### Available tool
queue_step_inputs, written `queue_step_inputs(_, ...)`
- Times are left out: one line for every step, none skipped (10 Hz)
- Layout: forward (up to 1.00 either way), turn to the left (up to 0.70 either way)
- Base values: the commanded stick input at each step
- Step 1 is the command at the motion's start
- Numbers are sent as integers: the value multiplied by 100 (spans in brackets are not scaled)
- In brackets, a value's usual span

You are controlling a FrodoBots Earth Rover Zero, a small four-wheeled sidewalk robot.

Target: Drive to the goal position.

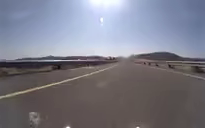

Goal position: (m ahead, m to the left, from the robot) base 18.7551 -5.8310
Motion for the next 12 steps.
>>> queue_step_inputs(70,-2)
queue_step_inputs(70,0)
queue_step_inputs(70,0)
queue_step_inputs(70,0)
queue_step_inputs(70,0)
queue_step_inputs(70,0)
queue_step_inputs(70,0)
queue_step_inputs(70,0)
queue_step_inputs(70,0)
queue_step_inputs(70,0)
queue_step_inputs(70,0)
queue_step_inputs(70,0)
